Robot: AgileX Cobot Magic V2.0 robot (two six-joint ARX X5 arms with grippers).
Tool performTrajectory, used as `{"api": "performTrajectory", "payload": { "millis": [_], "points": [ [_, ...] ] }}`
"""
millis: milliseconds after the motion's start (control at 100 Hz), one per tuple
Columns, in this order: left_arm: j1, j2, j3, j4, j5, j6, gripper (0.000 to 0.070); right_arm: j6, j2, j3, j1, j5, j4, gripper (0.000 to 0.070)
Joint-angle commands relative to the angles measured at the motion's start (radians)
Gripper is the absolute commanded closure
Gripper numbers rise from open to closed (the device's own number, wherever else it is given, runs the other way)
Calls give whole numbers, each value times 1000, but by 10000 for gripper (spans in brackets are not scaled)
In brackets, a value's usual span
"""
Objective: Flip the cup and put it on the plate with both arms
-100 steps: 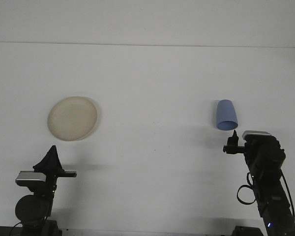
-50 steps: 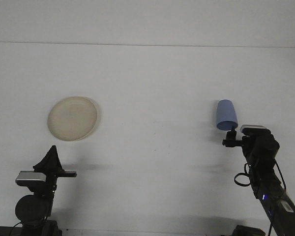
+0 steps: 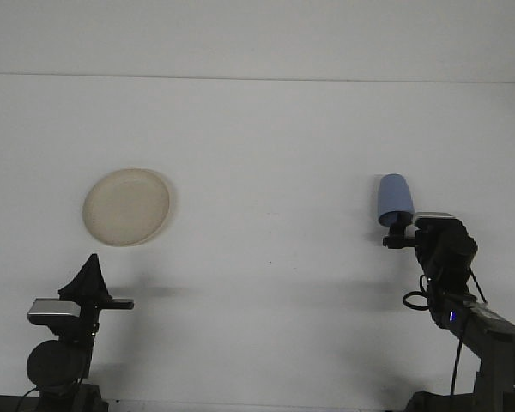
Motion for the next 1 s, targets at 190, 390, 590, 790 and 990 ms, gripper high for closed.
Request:
{"api": "performTrajectory", "payload": {
  "millis": [190, 390, 590, 790, 990],
  "points": [
    [0, -1, -20, 12, 3, 2, 689, -13, 95, 52, -23, -49, 75, 185],
    [0, -1, -20, 11, 3, 2, 689, -19, 151, 84, -23, -66, 101, 252],
    [0, -1, -20, 11, 3, 2, 689, -18, 198, 107, -23, -102, 135, 468],
    [0, -1, -20, 12, 3, 2, 689, -6, 200, 108, -23, -133, 140, 699],
    [0, -1, -20, 12, 3, 2, 689, 79, 166, 108, -21, -154, 129, 699]
  ]
}}
